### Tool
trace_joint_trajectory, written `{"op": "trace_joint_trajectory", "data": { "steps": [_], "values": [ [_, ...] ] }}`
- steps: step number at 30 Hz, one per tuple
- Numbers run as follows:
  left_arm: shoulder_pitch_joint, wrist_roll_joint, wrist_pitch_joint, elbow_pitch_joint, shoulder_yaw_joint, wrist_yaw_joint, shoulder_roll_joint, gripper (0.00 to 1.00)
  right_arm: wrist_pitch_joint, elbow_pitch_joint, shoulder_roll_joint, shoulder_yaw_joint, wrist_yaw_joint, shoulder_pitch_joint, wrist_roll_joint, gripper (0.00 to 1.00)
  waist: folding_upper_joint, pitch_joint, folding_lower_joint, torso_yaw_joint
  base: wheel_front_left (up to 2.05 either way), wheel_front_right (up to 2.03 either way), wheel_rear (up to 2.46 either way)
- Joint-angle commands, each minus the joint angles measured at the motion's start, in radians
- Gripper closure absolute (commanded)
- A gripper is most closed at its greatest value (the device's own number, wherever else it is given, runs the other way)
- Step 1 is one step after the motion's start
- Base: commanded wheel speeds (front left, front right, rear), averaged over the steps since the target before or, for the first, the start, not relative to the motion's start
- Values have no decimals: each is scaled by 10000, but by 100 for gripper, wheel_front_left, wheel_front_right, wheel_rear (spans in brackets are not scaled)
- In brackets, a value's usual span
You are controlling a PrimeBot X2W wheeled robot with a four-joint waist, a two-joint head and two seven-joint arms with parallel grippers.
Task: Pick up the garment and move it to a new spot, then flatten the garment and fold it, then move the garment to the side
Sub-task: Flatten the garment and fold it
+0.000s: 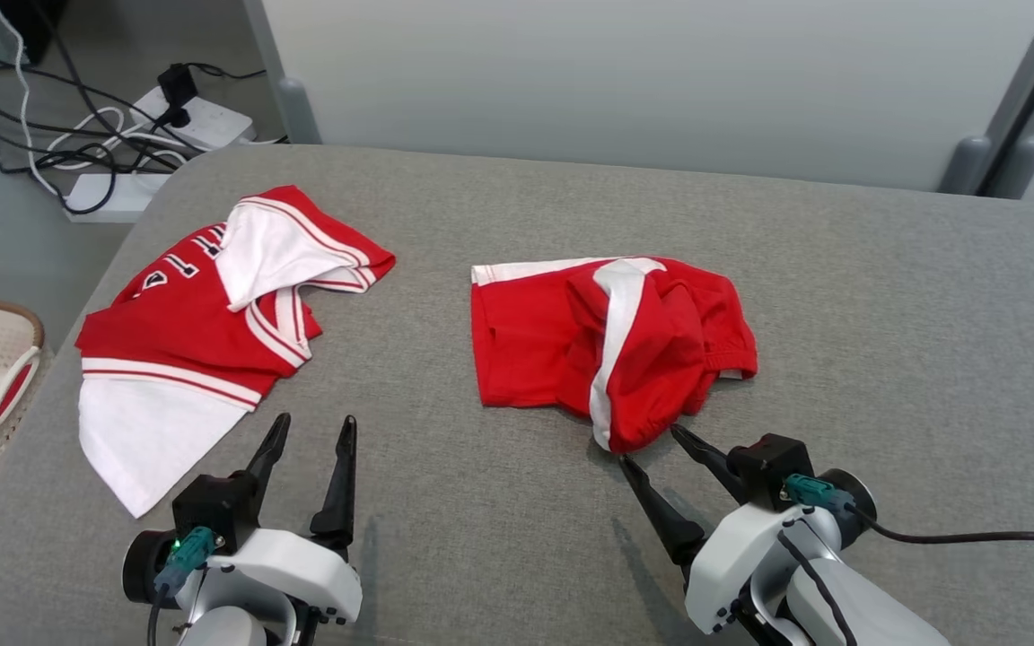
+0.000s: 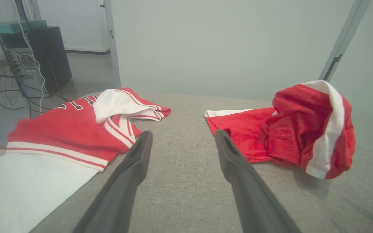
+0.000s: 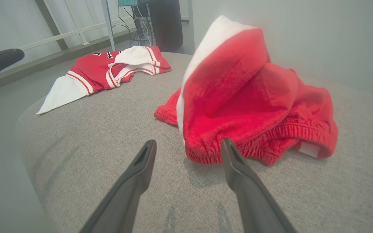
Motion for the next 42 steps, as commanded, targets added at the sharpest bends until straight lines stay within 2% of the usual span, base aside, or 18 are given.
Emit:
{"op": "trace_joint_trajectory", "data": {
  "steps": [1, 6, 16, 17, 18, 19, 21, 27, 37, 42],
  "values": [
    [-119, 98, -59, -351, 406, -107, 79, 0, -134, -111, 71, 10, 42, -126, -1, 0, -1, 111, 0, 309, 0, 0, 0],
    [-62, 34, -59, -491, 571, -169, 49, 0, -134, 569, 94, -395, 42, -361, -428, 0, -1, 323, 0, 879, 0, 0, 0],
    [-230, -407, -59, -670, 195, -88, 43, 0, -134, 1544, 377, -1544, 42, -789, -1544, 0, -1, 789, 0, 1781, 0, 0, 0],
    [-233, -440, -59, -661, 164, -82, 43, 0, -134, 1650, 401, -1563, 42, -804, -1667, 9, -1, 811, 0, 1823, 0, 0, 0],
    [-234, -465, -59, -653, 130, -71, 43, 0, -134, 1768, 428, -1602, 42, -819, -1758, 24, -1, 826, 0, 1849, 0, 0, 0],
    [-237, -486, -59, -650, 95, -55, 43, 0, -134, 1893, 447, -1648, 42, -849, -1853, 53, -1, 839, 0, 1869, 0, 0, 0],
    [-237, -554, -59, -653, 45, -17, 43, 0, -134, 2088, 465, -1780, 42, -921, -1990, 100, -1, 850, 0, 1871, 0, 0, 0],
    [-265, -692, -59, -676, -29, -25, 42, 0, -134, 1970, 134, -1948, 42, -1122, -2232, 100, -1, 804, 0, 1517, 0, 0, 0],
    [-603, -903, -59, -640, -553, -100, 42, 0, -134, 809, -1953, -2114, 42, -1449, -2399, 100, -1, 591, 0, -106, 0, 0, 0],
    [-919, -894, -59, -546, -927, -122, 42, 0, -134, 967, -2647, -1919, 42, -1539, -2220, 100, -1, 654, 0, -859, 0, 0, 0]
  ]
}}
